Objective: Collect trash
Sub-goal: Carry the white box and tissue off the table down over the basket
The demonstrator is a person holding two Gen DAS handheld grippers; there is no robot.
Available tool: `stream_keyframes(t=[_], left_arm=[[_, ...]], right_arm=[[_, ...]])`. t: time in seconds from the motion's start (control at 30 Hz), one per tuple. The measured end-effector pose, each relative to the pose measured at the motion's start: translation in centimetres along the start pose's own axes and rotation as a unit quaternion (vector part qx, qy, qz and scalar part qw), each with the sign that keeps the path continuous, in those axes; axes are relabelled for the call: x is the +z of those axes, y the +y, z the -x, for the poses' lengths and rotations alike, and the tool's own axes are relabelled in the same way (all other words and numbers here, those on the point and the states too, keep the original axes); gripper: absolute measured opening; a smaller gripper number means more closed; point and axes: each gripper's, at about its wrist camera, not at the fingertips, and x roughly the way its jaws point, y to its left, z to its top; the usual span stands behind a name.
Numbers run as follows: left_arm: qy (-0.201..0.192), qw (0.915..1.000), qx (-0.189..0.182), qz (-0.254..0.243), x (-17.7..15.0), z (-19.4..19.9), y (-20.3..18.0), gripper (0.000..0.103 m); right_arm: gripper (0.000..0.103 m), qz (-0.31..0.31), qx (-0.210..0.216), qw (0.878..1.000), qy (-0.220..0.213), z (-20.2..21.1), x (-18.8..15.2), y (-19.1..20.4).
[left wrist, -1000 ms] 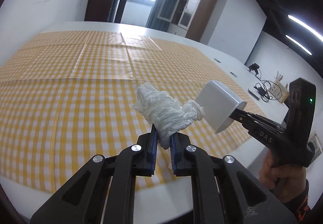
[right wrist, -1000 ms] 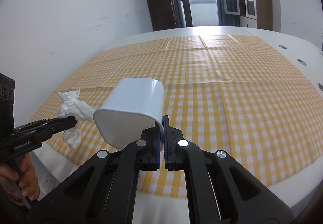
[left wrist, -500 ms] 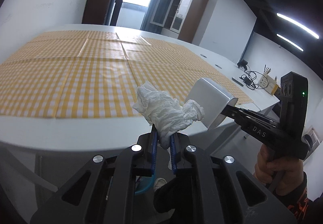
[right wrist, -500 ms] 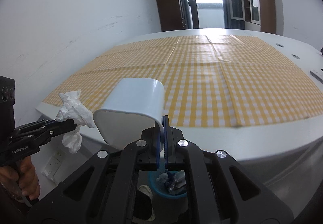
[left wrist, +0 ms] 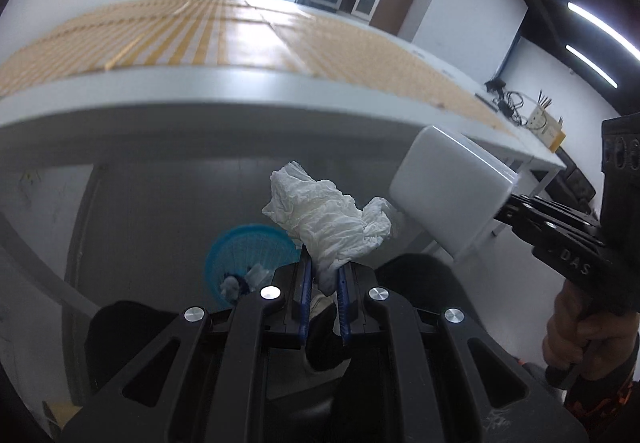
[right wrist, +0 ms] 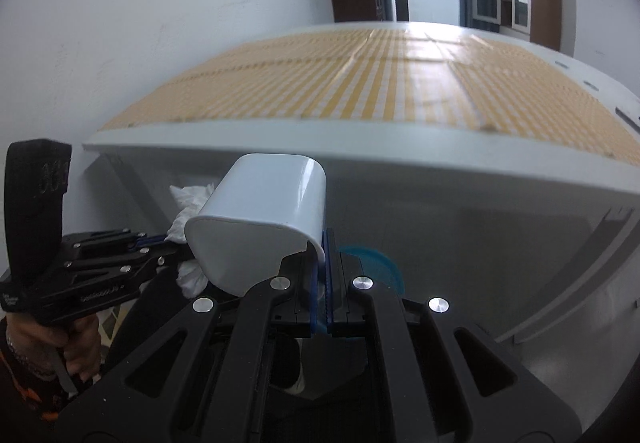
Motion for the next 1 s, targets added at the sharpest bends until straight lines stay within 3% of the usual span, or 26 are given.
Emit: stream_keyframes(t=[0.27,0.7,1.0], left_arm=[[0.041,0.9991,0.011,0.010,-2.2,-4.3,2.2,0.010],[0.091,0.9942,0.026,0.051,-3.2,-12.9,7.2,0.010],[0.142,0.9832,0.043,0.106,-4.0,-19.0,10.4,0.010]], right_arm=[[0.002,-0.005,-0.009,0.999,0.054,-3.9,-3.6,-0.5],[0.002,-0.041,-0.034,0.987,0.150,-14.2,-7.1,-3.9],[0.002,-0.055,-0.052,0.973,0.217,-22.7,-8.2,-5.8]])
